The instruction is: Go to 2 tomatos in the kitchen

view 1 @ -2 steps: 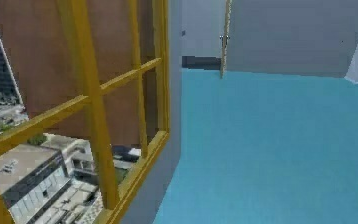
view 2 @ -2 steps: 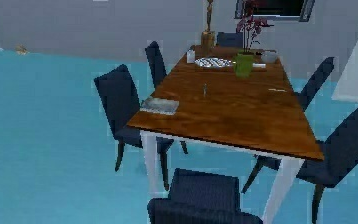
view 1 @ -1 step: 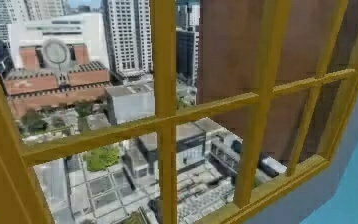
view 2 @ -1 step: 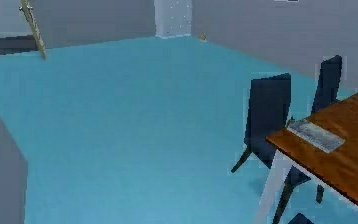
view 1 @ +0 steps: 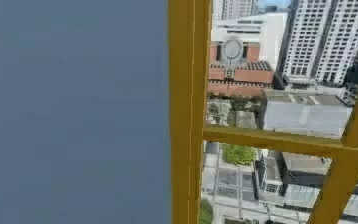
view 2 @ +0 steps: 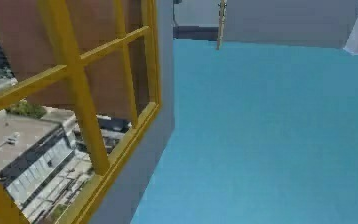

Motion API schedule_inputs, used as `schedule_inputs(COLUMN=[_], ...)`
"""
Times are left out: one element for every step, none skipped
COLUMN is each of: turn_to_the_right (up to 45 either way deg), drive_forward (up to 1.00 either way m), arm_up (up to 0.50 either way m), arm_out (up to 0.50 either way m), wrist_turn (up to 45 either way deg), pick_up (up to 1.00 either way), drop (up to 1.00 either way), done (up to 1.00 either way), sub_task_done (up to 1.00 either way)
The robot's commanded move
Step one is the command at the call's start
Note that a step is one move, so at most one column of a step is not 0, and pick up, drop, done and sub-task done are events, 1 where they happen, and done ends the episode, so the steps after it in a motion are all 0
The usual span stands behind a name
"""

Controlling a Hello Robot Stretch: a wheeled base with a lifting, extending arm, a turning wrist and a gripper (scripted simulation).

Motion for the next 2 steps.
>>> schedule_inputs(turn_to_the_right=[-45.0,-27.0], drive_forward=[0.0,0.0], arm_up=[0.0,0.0], arm_out=[0.0,0.0], wrist_turn=[0.0,0.0], pick_up=[0.0,0.0], drop=[0.0,0.0], done=[0.0,0.0], sub_task_done=[0.0,0.0])
